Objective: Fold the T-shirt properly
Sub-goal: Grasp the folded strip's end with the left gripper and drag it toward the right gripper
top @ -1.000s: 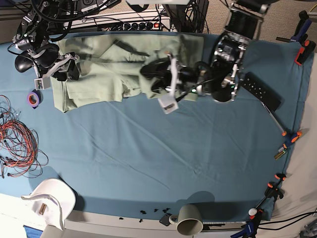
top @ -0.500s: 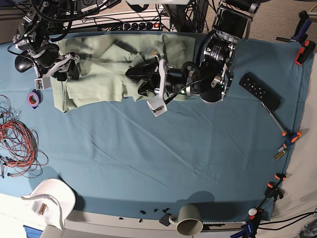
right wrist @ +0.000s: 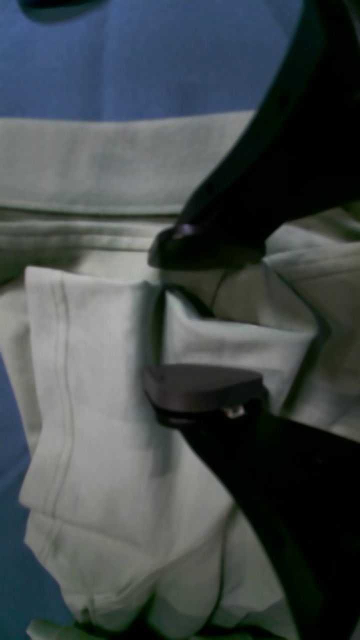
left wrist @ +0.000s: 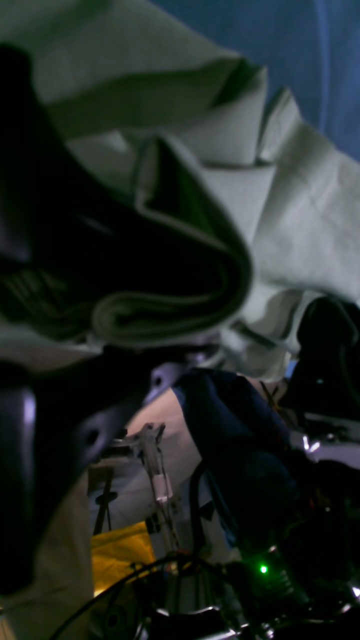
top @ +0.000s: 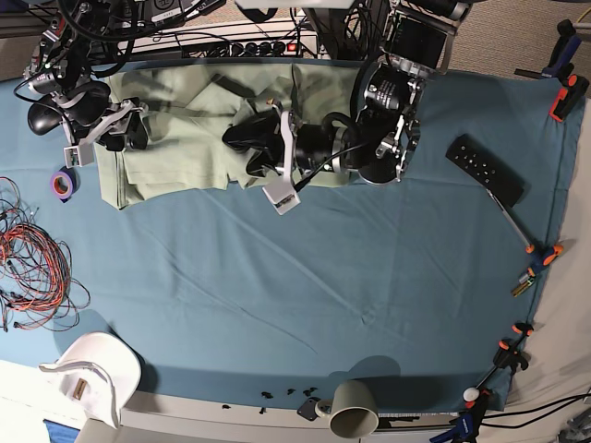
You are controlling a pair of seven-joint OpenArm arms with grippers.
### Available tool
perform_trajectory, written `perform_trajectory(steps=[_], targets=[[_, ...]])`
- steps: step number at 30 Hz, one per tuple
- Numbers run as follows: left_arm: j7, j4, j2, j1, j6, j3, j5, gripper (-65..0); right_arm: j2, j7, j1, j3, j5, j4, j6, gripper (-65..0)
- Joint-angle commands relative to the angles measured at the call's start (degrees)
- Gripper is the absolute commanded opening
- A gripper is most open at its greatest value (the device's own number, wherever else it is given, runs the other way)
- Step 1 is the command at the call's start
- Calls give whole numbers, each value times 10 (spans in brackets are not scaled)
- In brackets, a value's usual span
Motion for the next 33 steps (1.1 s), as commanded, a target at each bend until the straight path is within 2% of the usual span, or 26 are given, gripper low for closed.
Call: perform_trajectory(steps=[1,3,4,6,7,8,13,15,17,19,20,28,33], targets=[[-14,8,7,-9,-4,0,-18,-650,8,16,2,4,6,9,2,-344],[-13,8,7,-9,-4,0,-7,-650,8,16,2,4,6,9,2,-344],[-13,8,7,-9,-4,0,2,-575,8,15,2,4,6,9,2,-344],[-13,8,6,-9,-4,0,5,-375,8,16,2,4,6,9,2,-344],[-14,8,7,-9,-4,0,5,-326,8,17,2,4,6,9,2,-344],[-14,8,6,-9,-4,0,5,-319,8,19,2,4,6,9,2,-344],[-14,9,6,-9,-4,-1,5,-320,8,22,2,4,6,9,2,-344],[-14,11,6,-10,-4,-1,5,-354,8,22,2,4,6,9,2,-344],[-10,18,4,-9,-4,-1,5,-463,8,21,2,4,5,9,2,-344],[5,32,3,-9,-4,-1,5,-624,8,22,2,4,2,9,2,-344],[10,39,2,-9,-4,-1,5,-650,8,22,2,4,1,9,2,-344],[17,54,3,-9,-4,0,5,-650,8,22,2,4,2,9,2,-344],[-1,54,21,3,-4,0,15,-650,8,24,2,4,2,9,2,-344]])
